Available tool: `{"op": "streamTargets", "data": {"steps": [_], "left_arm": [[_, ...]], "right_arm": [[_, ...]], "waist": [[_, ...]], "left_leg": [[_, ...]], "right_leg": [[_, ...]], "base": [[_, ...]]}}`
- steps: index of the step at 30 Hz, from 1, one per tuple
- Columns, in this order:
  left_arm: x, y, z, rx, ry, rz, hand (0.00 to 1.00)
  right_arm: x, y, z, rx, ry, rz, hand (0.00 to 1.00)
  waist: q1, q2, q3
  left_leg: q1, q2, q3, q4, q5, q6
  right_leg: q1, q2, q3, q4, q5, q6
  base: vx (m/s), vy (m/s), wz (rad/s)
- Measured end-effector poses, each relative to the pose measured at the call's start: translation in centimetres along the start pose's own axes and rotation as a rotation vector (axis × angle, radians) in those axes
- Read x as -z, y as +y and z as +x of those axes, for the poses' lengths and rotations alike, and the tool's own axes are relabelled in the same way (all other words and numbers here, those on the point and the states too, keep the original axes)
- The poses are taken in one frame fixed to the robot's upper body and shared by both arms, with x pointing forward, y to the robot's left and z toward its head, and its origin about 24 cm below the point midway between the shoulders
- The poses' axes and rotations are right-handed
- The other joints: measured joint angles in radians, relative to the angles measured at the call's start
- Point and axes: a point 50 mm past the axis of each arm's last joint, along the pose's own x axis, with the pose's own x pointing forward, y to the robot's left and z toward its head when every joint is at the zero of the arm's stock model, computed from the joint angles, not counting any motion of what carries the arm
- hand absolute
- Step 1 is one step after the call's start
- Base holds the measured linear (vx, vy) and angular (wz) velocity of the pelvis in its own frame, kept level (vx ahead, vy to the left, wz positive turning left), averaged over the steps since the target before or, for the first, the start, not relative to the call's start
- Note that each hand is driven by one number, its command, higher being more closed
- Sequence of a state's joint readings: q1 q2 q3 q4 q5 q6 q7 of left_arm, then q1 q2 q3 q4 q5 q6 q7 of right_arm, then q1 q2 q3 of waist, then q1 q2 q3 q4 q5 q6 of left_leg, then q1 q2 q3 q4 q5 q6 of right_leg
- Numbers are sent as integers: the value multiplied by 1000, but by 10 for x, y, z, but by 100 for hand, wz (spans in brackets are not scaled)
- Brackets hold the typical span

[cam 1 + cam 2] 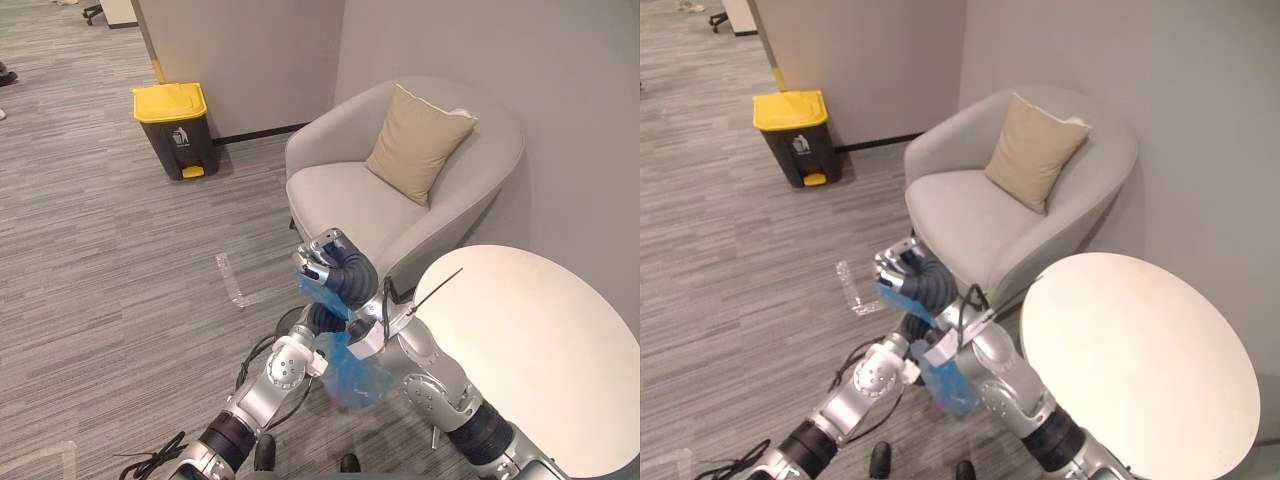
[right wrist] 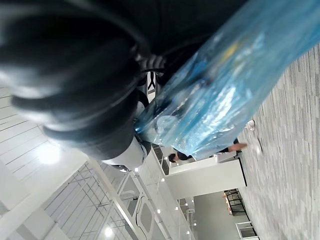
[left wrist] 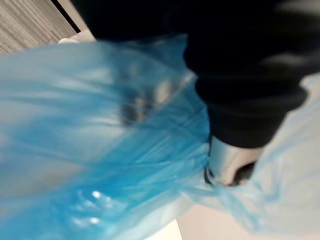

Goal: Gather rubbish on tea table into small bin, then transfer packed bag to large trash can.

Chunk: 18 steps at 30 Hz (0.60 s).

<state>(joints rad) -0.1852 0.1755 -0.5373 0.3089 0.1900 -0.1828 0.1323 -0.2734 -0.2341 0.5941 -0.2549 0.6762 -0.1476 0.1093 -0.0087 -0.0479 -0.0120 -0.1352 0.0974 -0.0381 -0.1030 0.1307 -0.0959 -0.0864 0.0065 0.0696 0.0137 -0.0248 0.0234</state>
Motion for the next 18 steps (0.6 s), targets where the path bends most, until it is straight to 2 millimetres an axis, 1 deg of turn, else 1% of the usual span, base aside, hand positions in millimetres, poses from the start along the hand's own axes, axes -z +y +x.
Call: {"op": "streamTargets", "data": {"steps": [6, 8, 9, 10, 11, 13, 15, 17, 18], "left_arm": [[1, 0, 0, -6, 13, -36, 100], [2, 1, 0, -8, 23, -38, 100], [3, 1, 0, -10, 29, -41, 100], [5, 3, -2, -20, 38, -53, 100], [6, 4, -2, -26, 42, -61, 100], [8, 9, -4, -53, 55, -80, 100], [12, 12, -7, -73, 68, -97, 100], [14, 14, -10, -91, 78, -116, 100], [13, 17, -12, -108, 74, -133, 100]], "right_arm": [[5, -3, -2, 21, 10, 3, 100], [9, -6, -3, 52, 13, 9, 100], [11, -10, -7, 77, 22, -19, 100], [13, -12, -11, 91, 37, -54, 0], [14, -13, -12, 96, 43, -61, 0], [20, -24, -23, 155, 89, -140, 0], [23, -31, -29, 190, 115, -196, 0], [23, -36, -35, 220, 137, -275, 0], [22, -39, -38, 234, 148, -342, 0]], "waist": [[-1, 0, 0], [-3, 0, 0], [-2, -1, 0], [-3, -1, -1], [-3, -1, -1], [-3, -4, -3], [-3, -4, -3], [-3, -5, -3], [-3, -5, -3]], "left_leg": [[1, 0, 0, 0, 0, 0], [2, 0, 0, 0, 0, 0], [3, 0, 0, 0, 0, 0], [3, -1, 1, 0, 0, 0], [3, -1, 1, 0, 0, 0], [4, -1, 1, 0, 0, 0], [10, -1, 1, 0, 0, 0], [18, -1, 1, 0, -1, 1], [16, -1, 1, 0, -1, 1]], "right_leg": [[1, 0, 0, 0, 0, 0], [2, 0, 1, 0, 0, 0], [2, 0, 1, 0, 0, 0], [2, -1, 1, 0, 0, 0], [3, -1, 1, 0, 0, 0], [4, -1, 0, 0, 0, 0], [10, -2, 0, 0, 0, 1], [18, -3, 0, -2, -1, 2], [18, -3, 0, -2, -1, 2]], "base": [[0, 0, 0], [0, 0, 0], [0, 0, 0], [0, 0, 0], [0, 0, 0], [0, 0, 0], [0, 0, 0], [0, 0, 0], [0, 0, 0]]}}
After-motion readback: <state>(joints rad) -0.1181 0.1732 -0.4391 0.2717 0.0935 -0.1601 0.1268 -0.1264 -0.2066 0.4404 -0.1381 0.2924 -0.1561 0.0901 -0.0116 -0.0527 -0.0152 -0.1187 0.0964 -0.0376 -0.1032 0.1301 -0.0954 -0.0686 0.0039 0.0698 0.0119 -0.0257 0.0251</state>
